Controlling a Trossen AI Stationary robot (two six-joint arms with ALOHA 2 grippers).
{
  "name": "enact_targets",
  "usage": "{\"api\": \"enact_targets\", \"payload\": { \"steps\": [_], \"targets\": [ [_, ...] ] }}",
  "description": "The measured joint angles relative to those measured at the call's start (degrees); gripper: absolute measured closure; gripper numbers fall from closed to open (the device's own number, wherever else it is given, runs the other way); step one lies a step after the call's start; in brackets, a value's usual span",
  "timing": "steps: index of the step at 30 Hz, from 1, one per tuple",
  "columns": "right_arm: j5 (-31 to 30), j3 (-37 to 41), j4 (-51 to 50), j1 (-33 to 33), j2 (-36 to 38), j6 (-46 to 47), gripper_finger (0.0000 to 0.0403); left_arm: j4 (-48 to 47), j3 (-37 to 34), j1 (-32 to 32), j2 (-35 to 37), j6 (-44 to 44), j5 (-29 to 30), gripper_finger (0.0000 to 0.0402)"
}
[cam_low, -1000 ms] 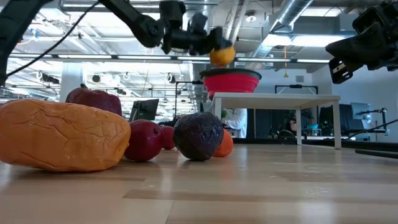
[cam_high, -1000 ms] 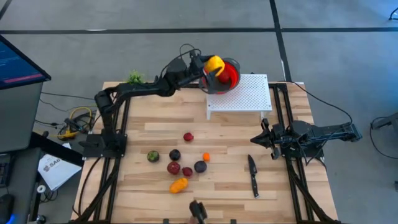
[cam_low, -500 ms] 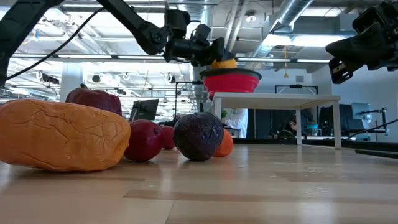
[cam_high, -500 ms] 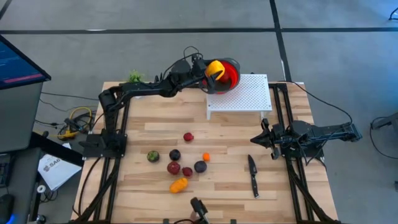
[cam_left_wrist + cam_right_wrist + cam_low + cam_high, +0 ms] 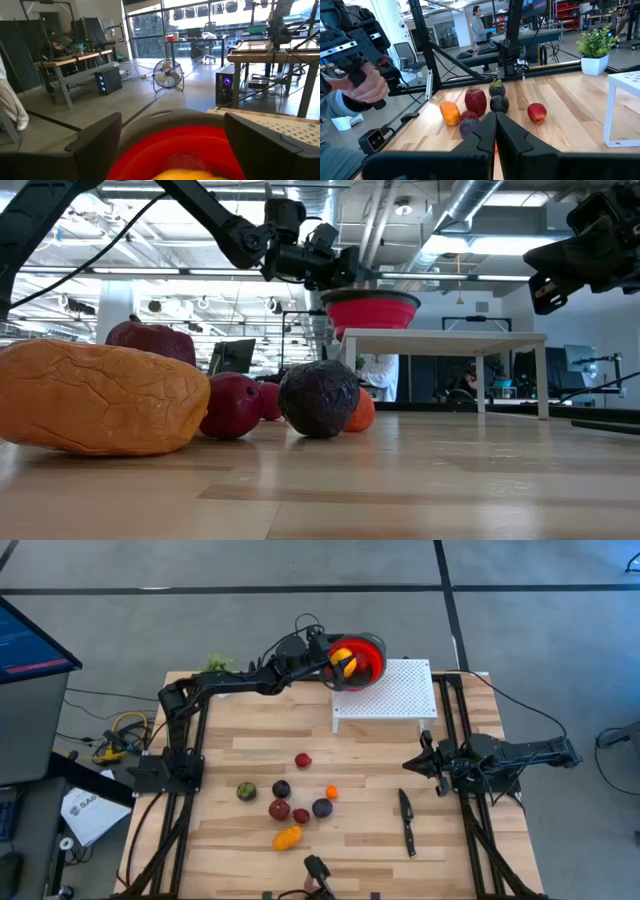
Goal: Pick & Place Fruit
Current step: Put the lemon into the red strainer bowl, then put the pomegranate into the red strainer bowl
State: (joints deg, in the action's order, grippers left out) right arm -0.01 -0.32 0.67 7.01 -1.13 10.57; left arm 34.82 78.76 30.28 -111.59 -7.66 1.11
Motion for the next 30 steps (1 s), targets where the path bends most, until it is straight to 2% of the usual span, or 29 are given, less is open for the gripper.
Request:
{"api": "enact_targets", "payload": {
  "steps": [7, 11, 14, 18, 21, 23, 30],
  "targets": [
    [0.0, 0.01, 0.0, -0.01, 0.0, 0.01, 0.0397, -0.35, -0.02, 0.0, 0.57, -2.8, 0.74, 0.0061],
    [0.0, 0.0, 0.0, -0.01, 0.0, 0.01, 0.0397, -0.85, -0.02, -0.88, 4.33, -6.28, 1.1, 0.0075],
    [0.0, 0.01, 0.0, -0.01, 0.0, 0.0, 0.0397, -6.73, 0.05, -3.03, 9.52, -10.54, 1.05, 0.0083],
    [0.0, 0.01, 0.0, -0.01, 0.0, 0.01, 0.0397, -20.55, -1.93, -6.95, 17.65, -14.18, 1.0, 0.0093],
    [0.0, 0.0, 0.0, 0.0, 0.01, 0.0, 0.0397, -29.09, -6.37, -10.43, 23.59, -14.39, 1.0, 0.01],
    [0.0, 0.0, 0.0, 0.0, 0.0, 0.0, 0.0397, -31.41, -11.1, -12.76, 27.39, -14.18, 1.02, 0.0103],
    [0.0, 0.0, 0.0, 0.0, 0.0, 0.02, 0.0397, -29.95, -30.07, -20.23, 36.91, -11.62, 1.03, 0.0105]
  ]
}}
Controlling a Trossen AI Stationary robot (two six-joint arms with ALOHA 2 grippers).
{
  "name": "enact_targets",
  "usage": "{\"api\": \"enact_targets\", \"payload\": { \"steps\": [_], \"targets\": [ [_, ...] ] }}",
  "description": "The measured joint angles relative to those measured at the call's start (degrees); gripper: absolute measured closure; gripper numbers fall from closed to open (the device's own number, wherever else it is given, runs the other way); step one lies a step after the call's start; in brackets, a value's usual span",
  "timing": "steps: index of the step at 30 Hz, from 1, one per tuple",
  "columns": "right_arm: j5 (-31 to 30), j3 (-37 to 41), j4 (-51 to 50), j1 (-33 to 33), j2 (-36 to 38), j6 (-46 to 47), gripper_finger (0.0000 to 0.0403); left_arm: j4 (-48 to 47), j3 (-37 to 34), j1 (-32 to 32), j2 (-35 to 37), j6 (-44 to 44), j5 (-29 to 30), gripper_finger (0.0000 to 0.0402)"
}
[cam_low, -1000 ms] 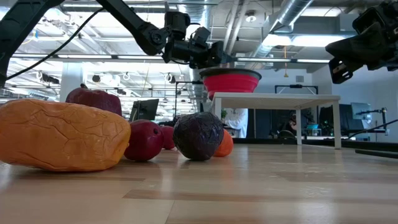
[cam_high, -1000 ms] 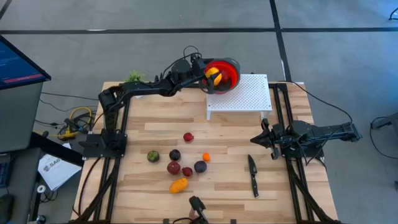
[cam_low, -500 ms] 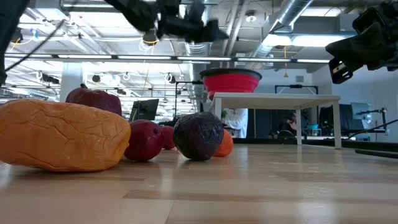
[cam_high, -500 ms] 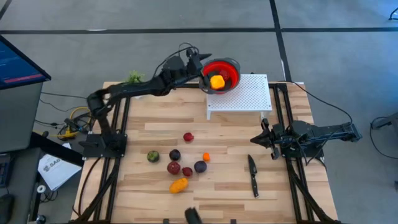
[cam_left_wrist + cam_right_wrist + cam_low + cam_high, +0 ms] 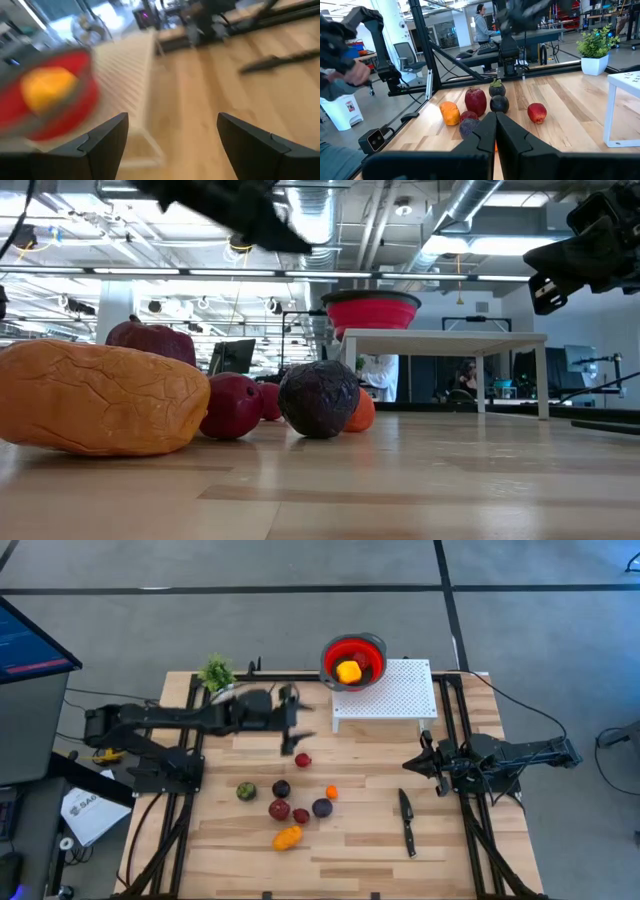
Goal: Pick & Place Fruit
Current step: Put the pomegranate into the red strainer bowl
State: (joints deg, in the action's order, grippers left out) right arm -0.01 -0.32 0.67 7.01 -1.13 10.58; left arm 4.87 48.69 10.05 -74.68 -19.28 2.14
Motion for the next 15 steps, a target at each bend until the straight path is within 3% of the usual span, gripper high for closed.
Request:
{"api": "enact_targets", "payload": {
  "steps": [7, 15],
  "targets": [
    [0.0, 0.01, 0.0, -0.01, 0.0, -0.02, 0.0397, 2.73, -10.27, -3.54, -1.32, 12.02, 2.96, 0.0105],
    [-0.01, 0.01, 0.0, -0.01, 0.0, -0.02, 0.0397, 0.68, -8.65, -4.42, -13.54, 15.28, 2.86, 0.0105]
  ]
}}
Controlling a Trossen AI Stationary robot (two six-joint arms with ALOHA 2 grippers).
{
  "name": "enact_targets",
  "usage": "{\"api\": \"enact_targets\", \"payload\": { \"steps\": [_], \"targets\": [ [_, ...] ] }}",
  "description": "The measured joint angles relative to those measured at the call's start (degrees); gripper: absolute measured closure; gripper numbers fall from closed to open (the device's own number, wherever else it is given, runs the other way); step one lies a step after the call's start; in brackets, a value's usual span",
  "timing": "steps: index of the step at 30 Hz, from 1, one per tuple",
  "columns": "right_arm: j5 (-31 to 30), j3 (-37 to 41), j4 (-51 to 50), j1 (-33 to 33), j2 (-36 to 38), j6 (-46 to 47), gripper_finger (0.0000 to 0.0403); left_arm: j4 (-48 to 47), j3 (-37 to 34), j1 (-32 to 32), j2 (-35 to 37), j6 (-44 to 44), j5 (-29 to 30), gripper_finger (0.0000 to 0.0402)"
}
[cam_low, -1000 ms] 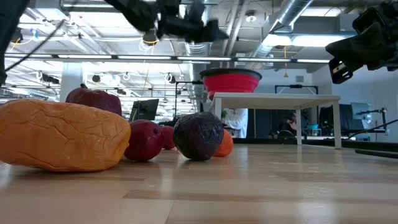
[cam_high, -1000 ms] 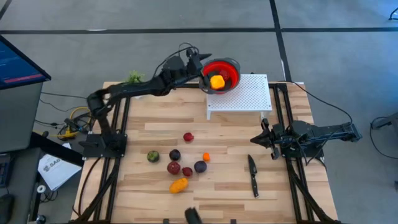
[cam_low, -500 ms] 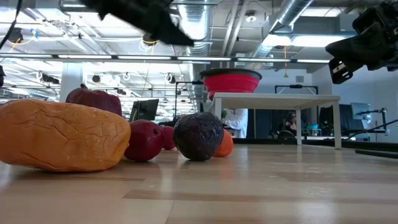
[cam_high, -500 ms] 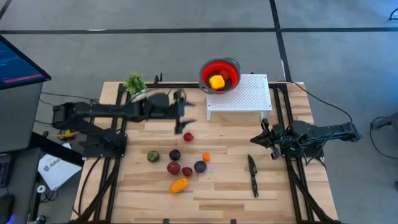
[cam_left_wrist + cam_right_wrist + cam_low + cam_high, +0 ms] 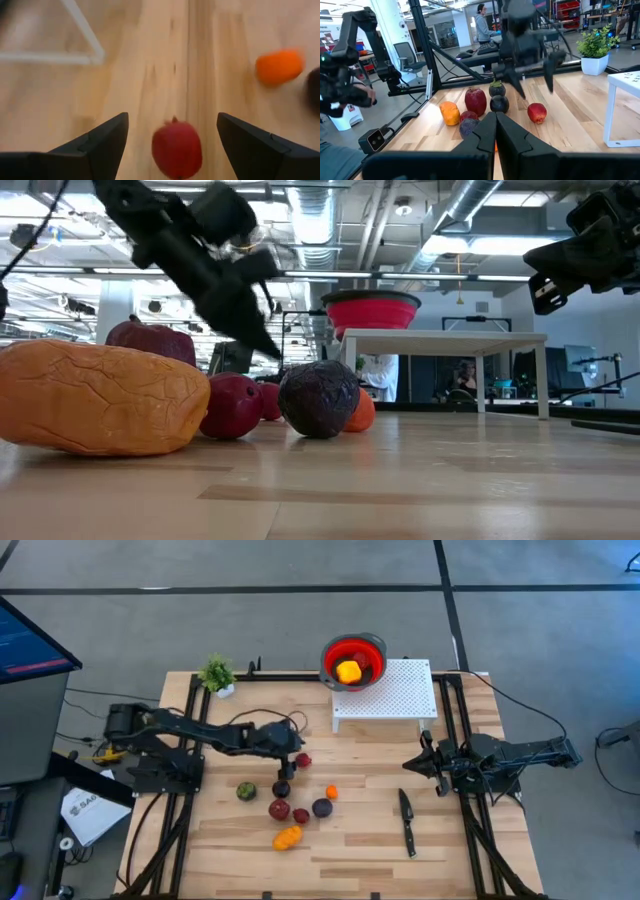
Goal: Pick & Place Fruit
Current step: Put the pomegranate into the red strainer bowl
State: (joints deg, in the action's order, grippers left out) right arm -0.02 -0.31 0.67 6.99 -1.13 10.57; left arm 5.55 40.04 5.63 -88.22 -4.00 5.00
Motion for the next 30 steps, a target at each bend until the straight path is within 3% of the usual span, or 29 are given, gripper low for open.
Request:
{"api": "enact_targets", "payload": {
  "steps": [5, 12, 18, 22, 26, 30],
  "targets": [
    [0.01, 0.0, 0.0, -0.01, 0.0, 0.01, 0.0397, -3.09, 2.14, 0.11, -6.14, -0.08, -0.47, 0.0105],
    [0.01, 0.0, 0.0, 0.0, 0.01, 0.01, 0.0397, -3.5, 2.07, 0.11, -6.97, -1.9, -0.55, 0.0118],
    [0.01, -0.01, 0.0, 0.01, 0.02, 0.02, 0.0397, -3.17, 2.09, 0.11, -6.87, -3.48, -1.37, 0.0209],
    [0.01, 0.0, 0.01, 0.01, 0.0, 0.01, 0.0397, -2.15, 2.09, 0.11, -6.87, -1.15, -5.16, 0.0262],
    [0.01, 0.0, 0.0, 0.0, 0.0, 0.0, 0.0397, 3.49, 2.09, 0.11, -6.87, 2.47, -8.52, 0.0262],
    [0.01, -0.01, 0.0, 0.01, 0.0, 0.02, 0.0397, 14.89, 2.09, -0.76, -6.87, 6.84, -10.98, 0.0233]
  ]
}}
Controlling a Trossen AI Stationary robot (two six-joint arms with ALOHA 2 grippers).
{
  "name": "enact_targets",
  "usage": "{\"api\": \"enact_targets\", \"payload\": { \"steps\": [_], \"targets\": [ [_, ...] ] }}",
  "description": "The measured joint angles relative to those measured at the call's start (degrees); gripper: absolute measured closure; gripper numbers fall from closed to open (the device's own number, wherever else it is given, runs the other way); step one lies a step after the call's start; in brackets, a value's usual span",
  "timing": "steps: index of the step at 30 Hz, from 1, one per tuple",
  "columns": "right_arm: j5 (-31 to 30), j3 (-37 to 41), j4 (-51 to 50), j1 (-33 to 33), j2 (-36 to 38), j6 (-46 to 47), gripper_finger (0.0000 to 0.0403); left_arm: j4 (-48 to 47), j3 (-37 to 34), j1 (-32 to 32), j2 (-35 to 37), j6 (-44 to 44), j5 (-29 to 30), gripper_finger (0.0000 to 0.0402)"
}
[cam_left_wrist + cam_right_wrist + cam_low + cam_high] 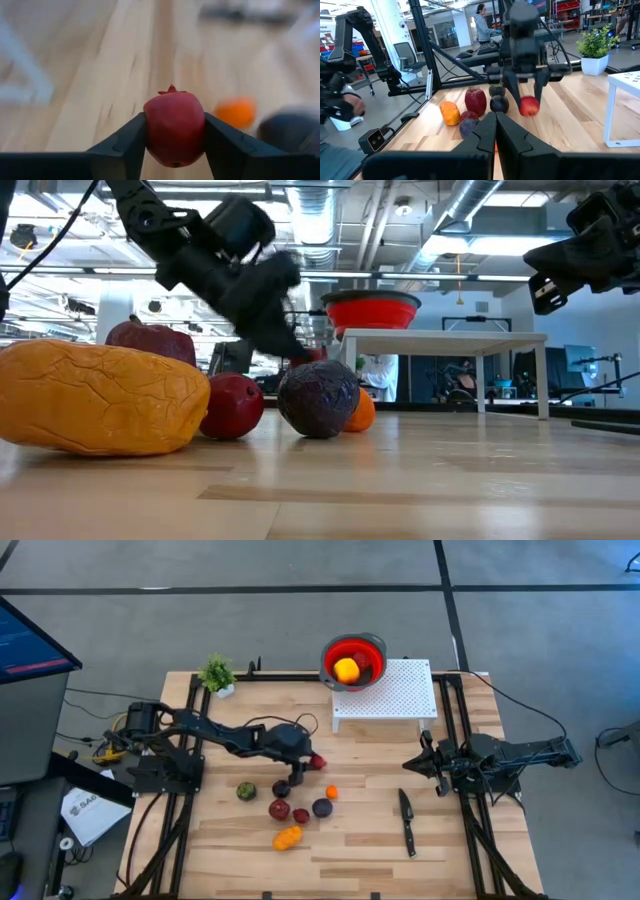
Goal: Pick & Place Fruit
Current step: Put the pomegranate into the red strainer bowl
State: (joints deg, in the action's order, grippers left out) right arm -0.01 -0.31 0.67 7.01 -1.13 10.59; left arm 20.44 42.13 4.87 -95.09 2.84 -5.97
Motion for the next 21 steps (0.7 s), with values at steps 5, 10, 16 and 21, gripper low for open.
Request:
{"api": "enact_targets", "payload": {
  "steps": [5, 10, 16, 21],
  "targets": [
    [0.0, 0.01, 0.0, -0.02, 0.0, 0.0, 0.0397, 13.83, 0.0, -3.39, 0.0, 0.82, -0.48, 0.023],
    [-0.02, 0.02, 0.08, -0.02, 0.02, -0.59, 0.0397, 25.13, 0.0, -6.79, 0.0, 0.84, -0.48, 0.0246],
    [-0.78, 0.01, 8.05, 0.2, -0.01, 1.49, 0.0397, 34.67, 0.0, -9.9, 0.0, 0.89, -0.4, 0.0229],
    [-2.54, -0.02, 20.42, 0.63, -1.19, 6.47, 0.0397, 35.83, 0.0, -10.94, 0.0, 5.56, 1.12, 0.0227]
  ]
}}
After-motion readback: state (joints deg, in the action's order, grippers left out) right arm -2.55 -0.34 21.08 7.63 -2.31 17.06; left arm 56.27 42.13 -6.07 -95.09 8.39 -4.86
